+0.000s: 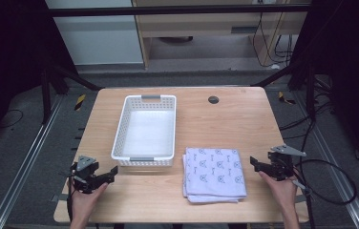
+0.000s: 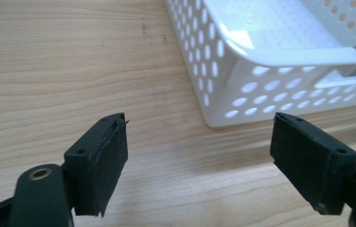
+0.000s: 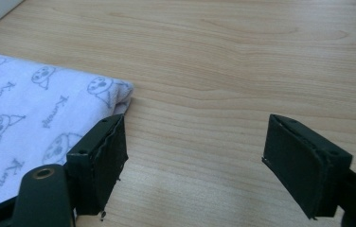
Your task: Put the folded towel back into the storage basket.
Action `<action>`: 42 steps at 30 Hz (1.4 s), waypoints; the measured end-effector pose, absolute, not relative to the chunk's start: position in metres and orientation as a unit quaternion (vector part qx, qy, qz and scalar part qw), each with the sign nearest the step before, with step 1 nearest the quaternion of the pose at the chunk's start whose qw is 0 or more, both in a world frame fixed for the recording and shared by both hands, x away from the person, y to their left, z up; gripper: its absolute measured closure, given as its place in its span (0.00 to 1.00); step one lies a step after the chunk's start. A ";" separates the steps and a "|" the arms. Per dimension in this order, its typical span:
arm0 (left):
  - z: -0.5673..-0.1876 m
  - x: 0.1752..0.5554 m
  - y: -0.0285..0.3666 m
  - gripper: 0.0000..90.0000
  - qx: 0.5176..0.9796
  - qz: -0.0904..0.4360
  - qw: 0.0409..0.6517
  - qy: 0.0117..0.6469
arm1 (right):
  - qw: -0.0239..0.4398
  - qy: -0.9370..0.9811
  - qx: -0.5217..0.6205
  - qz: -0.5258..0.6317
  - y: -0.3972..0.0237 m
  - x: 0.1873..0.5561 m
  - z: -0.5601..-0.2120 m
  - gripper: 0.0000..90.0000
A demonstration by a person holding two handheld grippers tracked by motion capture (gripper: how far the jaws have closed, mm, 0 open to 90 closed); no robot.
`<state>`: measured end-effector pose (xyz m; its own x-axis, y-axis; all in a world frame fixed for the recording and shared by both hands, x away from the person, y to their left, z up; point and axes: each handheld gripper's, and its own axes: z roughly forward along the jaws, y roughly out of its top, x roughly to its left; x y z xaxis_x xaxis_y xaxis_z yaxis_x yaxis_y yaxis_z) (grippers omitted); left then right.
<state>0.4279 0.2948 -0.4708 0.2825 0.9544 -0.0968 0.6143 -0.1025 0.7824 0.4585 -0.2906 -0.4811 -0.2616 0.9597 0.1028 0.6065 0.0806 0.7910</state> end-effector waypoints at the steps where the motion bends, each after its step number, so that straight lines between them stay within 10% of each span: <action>1: -0.471 0.427 0.292 0.21 0.710 0.223 0.376 0.551 | 0.234 0.697 0.562 0.379 -0.290 0.458 -0.481 0.25; 42: -0.463 0.398 0.203 0.25 0.778 0.196 0.400 0.444 | 0.245 0.724 0.499 0.408 -0.253 0.448 -0.458 0.25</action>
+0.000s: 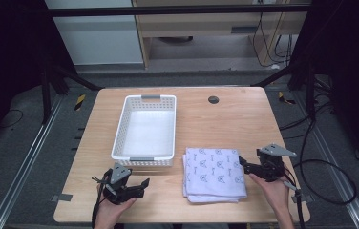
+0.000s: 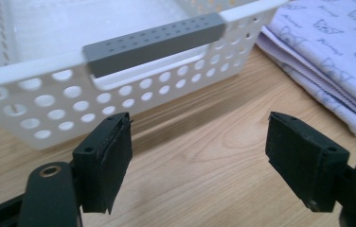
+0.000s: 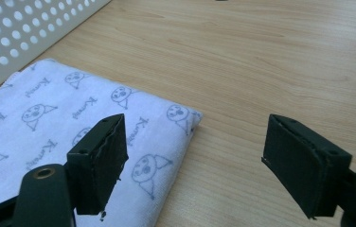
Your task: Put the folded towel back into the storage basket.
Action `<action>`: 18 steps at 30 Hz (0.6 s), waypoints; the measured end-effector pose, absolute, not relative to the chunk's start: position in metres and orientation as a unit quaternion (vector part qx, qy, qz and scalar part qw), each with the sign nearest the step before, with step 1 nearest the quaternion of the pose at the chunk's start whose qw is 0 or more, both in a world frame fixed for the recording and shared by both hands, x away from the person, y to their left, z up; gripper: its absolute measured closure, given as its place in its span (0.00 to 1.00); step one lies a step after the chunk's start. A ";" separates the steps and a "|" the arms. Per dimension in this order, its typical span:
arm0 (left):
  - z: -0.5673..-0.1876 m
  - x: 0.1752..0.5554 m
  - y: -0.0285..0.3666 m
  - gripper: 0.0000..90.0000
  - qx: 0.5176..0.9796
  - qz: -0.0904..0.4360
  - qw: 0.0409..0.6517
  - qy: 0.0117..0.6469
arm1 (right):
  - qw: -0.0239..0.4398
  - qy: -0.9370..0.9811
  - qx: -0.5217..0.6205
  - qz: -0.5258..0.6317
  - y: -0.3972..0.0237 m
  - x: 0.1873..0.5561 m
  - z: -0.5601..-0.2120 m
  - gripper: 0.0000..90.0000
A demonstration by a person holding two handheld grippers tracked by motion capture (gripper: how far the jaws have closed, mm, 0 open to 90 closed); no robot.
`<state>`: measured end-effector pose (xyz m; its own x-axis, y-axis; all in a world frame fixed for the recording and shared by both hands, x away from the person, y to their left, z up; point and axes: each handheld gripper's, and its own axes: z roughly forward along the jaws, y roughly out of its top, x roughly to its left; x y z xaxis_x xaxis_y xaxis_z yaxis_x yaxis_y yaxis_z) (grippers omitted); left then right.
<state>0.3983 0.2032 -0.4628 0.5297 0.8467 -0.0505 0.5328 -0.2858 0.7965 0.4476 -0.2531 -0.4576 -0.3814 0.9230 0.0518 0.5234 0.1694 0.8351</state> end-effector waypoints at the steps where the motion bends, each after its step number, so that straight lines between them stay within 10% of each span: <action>1: -0.462 0.397 0.201 0.25 0.777 0.195 0.403 0.442 | 0.243 0.723 0.501 0.409 -0.253 0.447 -0.457 0.25; 18: -0.448 0.393 0.168 0.29 0.791 0.191 0.411 0.410 | 0.247 0.724 0.481 0.428 -0.245 0.451 -0.438 0.29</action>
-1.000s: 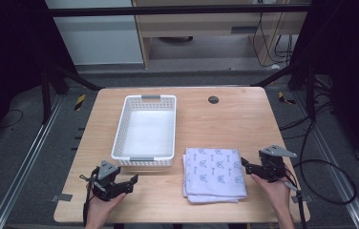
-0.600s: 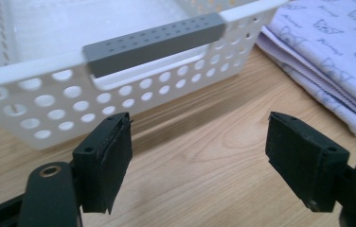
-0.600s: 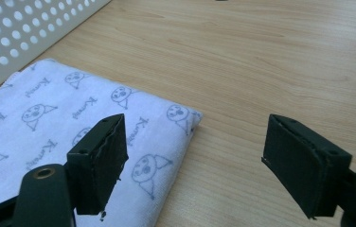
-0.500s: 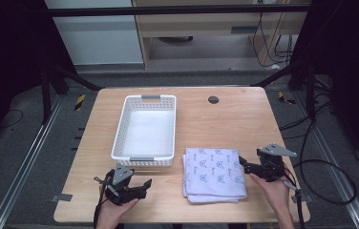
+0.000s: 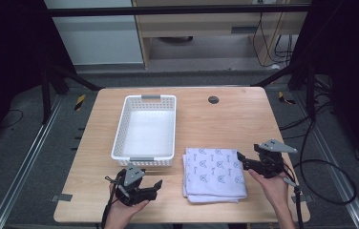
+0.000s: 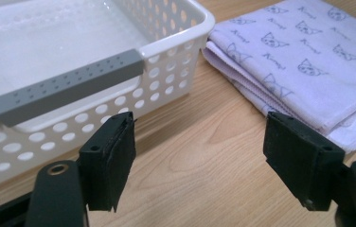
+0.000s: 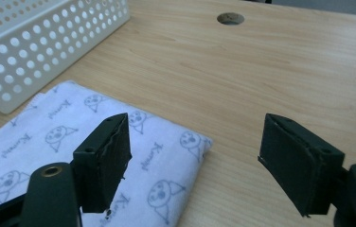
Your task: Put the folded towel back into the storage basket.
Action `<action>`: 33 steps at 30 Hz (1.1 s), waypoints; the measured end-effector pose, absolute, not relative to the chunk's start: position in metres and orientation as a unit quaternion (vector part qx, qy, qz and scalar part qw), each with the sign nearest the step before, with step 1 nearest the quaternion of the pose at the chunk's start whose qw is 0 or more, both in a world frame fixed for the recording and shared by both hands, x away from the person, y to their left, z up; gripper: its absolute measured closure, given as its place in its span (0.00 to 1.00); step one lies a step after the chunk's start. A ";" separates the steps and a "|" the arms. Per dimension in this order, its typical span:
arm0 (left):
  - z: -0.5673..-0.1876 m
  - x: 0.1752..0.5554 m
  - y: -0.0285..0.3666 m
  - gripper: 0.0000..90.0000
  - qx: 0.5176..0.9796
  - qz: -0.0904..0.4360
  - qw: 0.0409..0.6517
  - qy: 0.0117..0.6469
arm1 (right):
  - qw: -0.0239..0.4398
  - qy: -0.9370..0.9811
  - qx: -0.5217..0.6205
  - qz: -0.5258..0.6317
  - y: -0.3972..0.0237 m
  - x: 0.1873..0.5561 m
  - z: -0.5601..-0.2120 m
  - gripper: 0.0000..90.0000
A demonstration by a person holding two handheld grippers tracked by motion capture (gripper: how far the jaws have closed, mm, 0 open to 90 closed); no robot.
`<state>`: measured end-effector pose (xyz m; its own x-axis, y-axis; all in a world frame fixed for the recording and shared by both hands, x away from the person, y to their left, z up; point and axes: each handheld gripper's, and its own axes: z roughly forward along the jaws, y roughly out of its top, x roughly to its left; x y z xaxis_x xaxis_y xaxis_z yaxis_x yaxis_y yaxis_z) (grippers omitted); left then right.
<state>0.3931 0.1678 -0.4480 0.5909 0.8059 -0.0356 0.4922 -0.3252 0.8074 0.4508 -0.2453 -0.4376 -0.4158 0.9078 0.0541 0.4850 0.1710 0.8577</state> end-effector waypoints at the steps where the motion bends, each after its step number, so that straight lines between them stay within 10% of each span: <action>1: -0.446 0.394 0.166 0.29 0.791 0.190 0.413 0.410 | 0.247 0.725 0.479 0.428 -0.244 0.451 -0.436 0.28; 33: -0.466 0.416 0.086 0.33 0.822 0.152 0.392 0.384 | 0.226 0.741 0.488 0.404 -0.241 0.463 -0.457 0.30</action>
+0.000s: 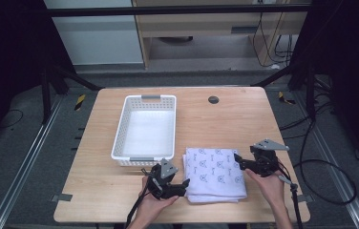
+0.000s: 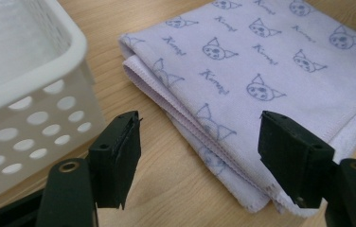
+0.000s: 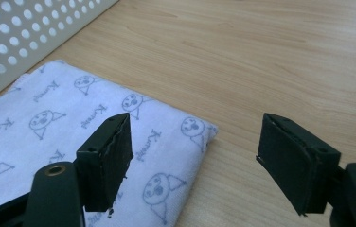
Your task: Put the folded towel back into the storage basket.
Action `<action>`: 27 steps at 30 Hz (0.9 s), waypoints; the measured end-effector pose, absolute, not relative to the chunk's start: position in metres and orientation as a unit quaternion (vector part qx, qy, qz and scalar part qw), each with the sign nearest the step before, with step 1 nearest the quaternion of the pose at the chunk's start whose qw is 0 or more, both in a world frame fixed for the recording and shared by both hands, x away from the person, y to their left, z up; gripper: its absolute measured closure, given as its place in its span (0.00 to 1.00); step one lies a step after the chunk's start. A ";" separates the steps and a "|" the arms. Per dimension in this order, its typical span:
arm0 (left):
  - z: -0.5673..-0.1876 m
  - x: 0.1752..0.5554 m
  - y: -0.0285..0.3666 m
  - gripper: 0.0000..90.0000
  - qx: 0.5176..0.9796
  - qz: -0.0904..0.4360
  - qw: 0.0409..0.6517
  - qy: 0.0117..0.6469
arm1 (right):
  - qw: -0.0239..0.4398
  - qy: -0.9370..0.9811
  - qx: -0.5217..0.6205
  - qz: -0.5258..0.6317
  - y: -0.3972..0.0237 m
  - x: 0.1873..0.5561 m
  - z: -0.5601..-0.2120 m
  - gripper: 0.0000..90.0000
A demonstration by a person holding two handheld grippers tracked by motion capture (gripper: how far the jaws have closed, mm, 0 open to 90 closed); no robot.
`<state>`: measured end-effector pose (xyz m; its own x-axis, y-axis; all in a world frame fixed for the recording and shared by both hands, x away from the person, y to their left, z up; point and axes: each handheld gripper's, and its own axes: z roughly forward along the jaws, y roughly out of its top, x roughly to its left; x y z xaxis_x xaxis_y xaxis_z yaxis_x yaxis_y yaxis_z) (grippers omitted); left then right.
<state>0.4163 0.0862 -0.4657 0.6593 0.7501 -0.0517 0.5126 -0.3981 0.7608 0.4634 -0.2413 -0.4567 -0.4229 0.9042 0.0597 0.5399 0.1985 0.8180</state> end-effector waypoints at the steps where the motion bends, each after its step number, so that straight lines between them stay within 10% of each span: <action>1: -0.467 0.417 0.085 0.33 0.823 0.153 0.390 0.384 | 0.227 0.743 0.485 0.402 -0.241 0.464 -0.458 0.31; 27: -0.497 0.433 0.067 0.27 0.830 0.134 0.366 0.399 | 0.189 0.775 0.486 0.358 -0.226 0.481 -0.487 0.42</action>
